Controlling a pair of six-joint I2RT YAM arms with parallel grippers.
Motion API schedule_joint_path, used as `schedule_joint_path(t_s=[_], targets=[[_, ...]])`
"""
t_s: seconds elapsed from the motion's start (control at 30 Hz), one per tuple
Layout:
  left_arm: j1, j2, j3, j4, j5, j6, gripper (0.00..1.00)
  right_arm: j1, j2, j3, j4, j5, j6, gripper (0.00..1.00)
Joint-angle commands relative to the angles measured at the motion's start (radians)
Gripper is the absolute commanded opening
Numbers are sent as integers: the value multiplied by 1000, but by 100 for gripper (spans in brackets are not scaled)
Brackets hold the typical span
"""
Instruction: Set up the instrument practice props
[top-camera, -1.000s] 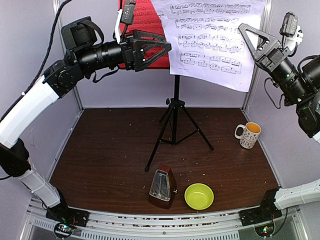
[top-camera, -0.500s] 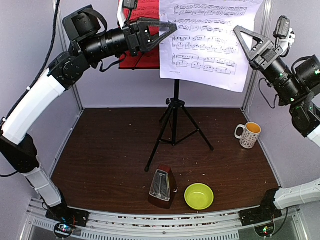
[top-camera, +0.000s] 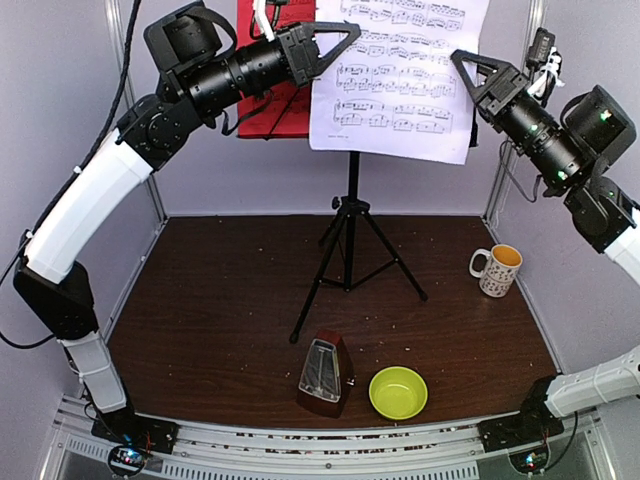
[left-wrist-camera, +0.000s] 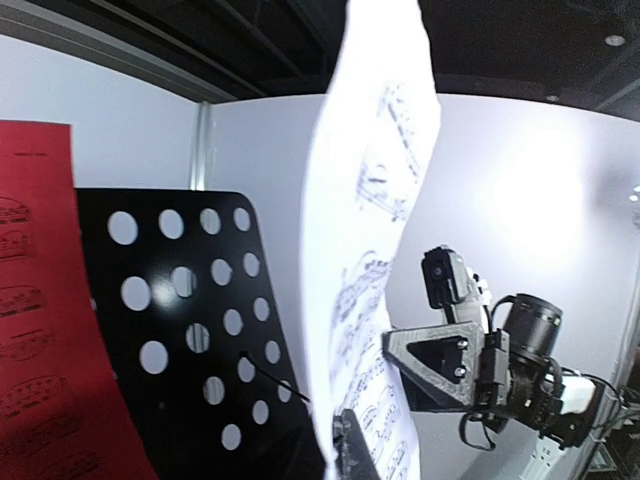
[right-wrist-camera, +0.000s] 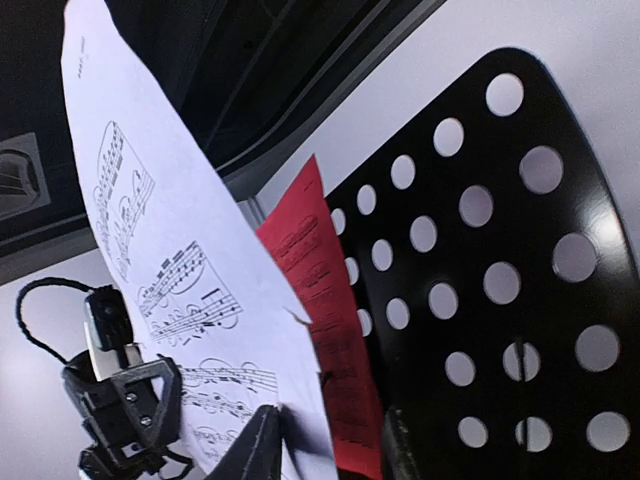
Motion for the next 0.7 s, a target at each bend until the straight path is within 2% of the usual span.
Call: schedule_joint_path(t_s=[0.0, 0.1, 0.33, 0.67], targets=[[23, 11, 71, 43, -219, 16, 0, -18, 6, 70, -126, 197, -84, 39], [38, 43, 134, 17, -276, 30, 0, -23, 14, 103, -185, 244, -116, 45], [52, 82, 190, 16, -316, 59, 0, -46, 33, 179, -326, 328, -128, 46], [53, 95, 207, 5, -297, 88, 0, -69, 173, 396, -557, 241, -186, 41]])
